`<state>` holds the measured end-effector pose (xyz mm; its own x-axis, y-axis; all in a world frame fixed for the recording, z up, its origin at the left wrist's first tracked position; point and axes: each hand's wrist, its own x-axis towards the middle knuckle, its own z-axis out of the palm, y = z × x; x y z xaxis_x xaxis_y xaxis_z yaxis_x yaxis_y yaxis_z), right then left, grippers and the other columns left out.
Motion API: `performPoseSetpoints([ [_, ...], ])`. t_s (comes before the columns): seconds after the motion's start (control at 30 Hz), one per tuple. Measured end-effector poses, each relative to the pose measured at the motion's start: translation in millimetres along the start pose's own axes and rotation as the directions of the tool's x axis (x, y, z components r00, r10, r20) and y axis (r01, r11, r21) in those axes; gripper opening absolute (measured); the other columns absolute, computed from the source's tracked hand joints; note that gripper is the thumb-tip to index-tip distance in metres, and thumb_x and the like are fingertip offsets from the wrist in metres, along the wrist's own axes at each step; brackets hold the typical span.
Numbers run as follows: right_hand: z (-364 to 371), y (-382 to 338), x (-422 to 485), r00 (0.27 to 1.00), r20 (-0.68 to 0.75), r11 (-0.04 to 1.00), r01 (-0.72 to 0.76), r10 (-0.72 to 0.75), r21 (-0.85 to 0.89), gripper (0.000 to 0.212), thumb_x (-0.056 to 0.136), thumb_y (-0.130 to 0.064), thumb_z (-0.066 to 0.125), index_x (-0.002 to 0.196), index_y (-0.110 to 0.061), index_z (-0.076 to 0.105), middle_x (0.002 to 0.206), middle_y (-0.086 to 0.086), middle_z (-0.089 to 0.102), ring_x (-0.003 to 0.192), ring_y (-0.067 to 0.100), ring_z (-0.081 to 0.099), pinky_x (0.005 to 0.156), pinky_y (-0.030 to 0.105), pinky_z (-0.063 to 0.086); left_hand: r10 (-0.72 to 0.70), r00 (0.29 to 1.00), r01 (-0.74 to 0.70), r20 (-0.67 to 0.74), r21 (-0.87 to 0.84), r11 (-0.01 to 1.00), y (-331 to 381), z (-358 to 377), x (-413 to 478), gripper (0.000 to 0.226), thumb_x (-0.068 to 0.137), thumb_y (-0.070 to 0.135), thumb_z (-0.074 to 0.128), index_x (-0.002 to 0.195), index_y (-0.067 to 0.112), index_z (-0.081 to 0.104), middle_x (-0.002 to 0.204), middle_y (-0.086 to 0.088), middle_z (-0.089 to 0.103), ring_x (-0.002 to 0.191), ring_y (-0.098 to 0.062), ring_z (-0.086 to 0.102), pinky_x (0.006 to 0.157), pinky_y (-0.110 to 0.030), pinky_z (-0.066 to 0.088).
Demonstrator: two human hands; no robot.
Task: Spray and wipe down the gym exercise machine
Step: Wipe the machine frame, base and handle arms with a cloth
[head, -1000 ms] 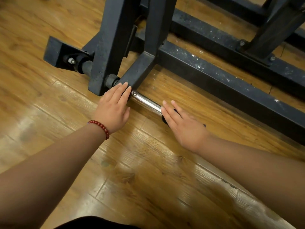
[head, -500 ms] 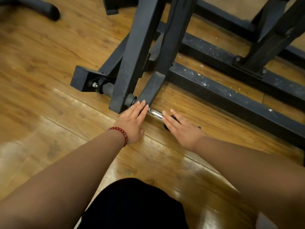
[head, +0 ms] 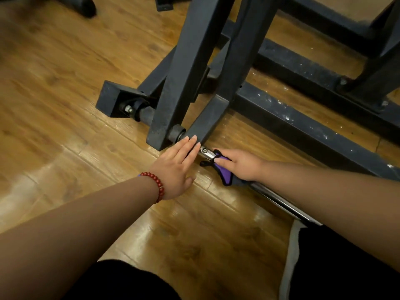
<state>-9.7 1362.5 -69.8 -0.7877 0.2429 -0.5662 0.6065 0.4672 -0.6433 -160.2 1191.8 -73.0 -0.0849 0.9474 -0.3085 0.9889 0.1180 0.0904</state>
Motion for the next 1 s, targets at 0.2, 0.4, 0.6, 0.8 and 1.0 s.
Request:
performPoseSetpoints([
  [0.2, -2, 20, 6, 0.998, 0.058, 0.991, -0.005, -0.003, 0.137, 0.024, 0.099, -0.041, 0.049, 0.083, -0.056, 0.059, 0.094, 0.000, 0.069, 0.094, 0.022, 0.064, 0.094, 0.048, 0.048, -0.065, 0.998, 0.065, 0.012, -0.027, 0.998, 10, 2, 3, 0.084, 0.093, 0.056, 0.029, 0.145, 0.012, -0.021, 0.153, -0.006, -0.026, 0.149, -0.025, -0.012, 0.123, -0.041, 0.001],
  [0.4, -4, 7, 19, 0.994, 0.111, 0.941, -0.058, 0.022, 0.335, 0.025, 0.099, -0.044, 0.049, 0.091, -0.026, 0.065, 0.098, 0.009, 0.072, 0.096, 0.027, 0.068, 0.096, 0.045, 0.050, -0.134, 0.991, 0.134, 0.007, -0.070, 0.988, 16, 3, 5, 0.081, 0.082, 0.059, 0.003, 0.143, 0.015, -0.028, 0.151, -0.001, -0.031, 0.148, -0.023, -0.017, 0.121, -0.038, -0.006],
  [0.6, -10, 14, 13, 0.971, 0.227, 0.913, -0.161, 0.078, 0.375, 0.035, 0.094, -0.050, 0.055, 0.098, -0.017, 0.065, 0.093, 0.007, 0.073, 0.089, 0.023, 0.069, 0.087, 0.039, 0.055, -0.148, 0.986, 0.113, -0.080, -0.343, 0.933, 12, -5, 3, 0.064, 0.100, 0.036, 0.038, 0.155, 0.020, 0.008, 0.160, 0.008, -0.002, 0.144, -0.006, -0.007, 0.120, -0.029, 0.000],
  [0.8, -7, -4, 1, 0.962, -0.248, 0.988, 0.135, -0.112, 0.075, 0.029, 0.101, -0.035, 0.046, 0.124, -0.024, 0.059, 0.112, -0.008, 0.059, 0.101, 0.007, 0.056, 0.087, 0.024, 0.046, -0.547, 0.754, 0.250, -0.363, -0.612, 0.750, 21, 2, -1, 0.033, 0.090, 0.013, 0.065, 0.123, 0.007, 0.064, 0.129, -0.009, 0.058, 0.121, -0.025, 0.051, 0.103, -0.033, 0.040],
  [1.0, -1, -31, 34, 0.691, -0.545, 0.856, 0.219, -0.475, -0.469, 0.045, 0.095, -0.036, 0.044, 0.124, -0.011, 0.066, 0.106, 0.011, 0.057, 0.093, 0.031, 0.055, 0.076, 0.041, 0.053, -0.670, 0.722, 0.356, -0.173, -0.738, 0.574, 22, 8, -2, 0.063, 0.088, 0.033, 0.069, 0.142, 0.010, 0.045, 0.136, -0.005, 0.049, 0.127, -0.018, 0.046, 0.100, -0.020, 0.034],
])
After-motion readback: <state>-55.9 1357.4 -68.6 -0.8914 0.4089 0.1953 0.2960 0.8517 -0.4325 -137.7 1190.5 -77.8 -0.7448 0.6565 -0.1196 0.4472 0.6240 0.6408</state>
